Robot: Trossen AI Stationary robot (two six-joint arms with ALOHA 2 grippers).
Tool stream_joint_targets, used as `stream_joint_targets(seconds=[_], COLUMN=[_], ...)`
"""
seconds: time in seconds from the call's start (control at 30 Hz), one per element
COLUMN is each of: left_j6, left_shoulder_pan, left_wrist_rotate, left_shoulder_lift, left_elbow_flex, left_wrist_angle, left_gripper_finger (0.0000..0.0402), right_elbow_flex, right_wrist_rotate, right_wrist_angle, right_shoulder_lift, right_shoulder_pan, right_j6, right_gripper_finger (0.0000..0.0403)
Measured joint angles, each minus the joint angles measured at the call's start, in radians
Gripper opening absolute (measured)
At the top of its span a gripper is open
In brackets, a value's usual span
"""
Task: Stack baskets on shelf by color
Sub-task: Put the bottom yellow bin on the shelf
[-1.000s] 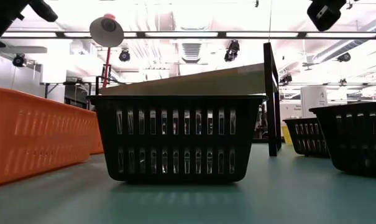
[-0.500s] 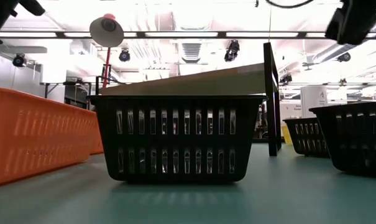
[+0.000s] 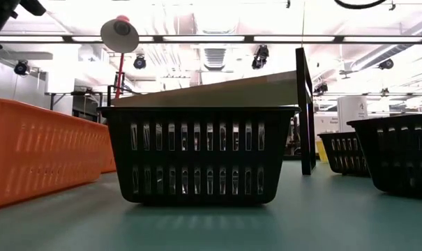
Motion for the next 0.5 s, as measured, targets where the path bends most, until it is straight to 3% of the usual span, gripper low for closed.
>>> stream_joint_targets(seconds=[0.23, 0.37, 0.5], left_j6=[-0.006, -0.007, -0.008], left_shoulder_pan=[0.0, 0.0, 0.0], left_wrist_rotate=[0.0, 0.0, 0.0], left_shoulder_lift=[0.001, 0.004, 0.005], left_elbow_flex=[-0.002, -0.003, -0.003], left_wrist_angle=[-0.001, -0.002, -0.002], left_gripper_finger=[0.0001, 0.0001, 0.0001], right_elbow_flex=[0.0, 0.0, 0.0], right_wrist_rotate=[-0.009, -0.018, -0.075], right_wrist_angle=[0.004, 0.003, -0.011], right_shoulder_lift=[0.126, 0.213, 0.288], right_shoulder_pan=[0.171, 0.221, 0.238], right_j6=[0.042, 0.007, 0.002], right_gripper_finger=[0.0135, 0.0174, 0.0188])
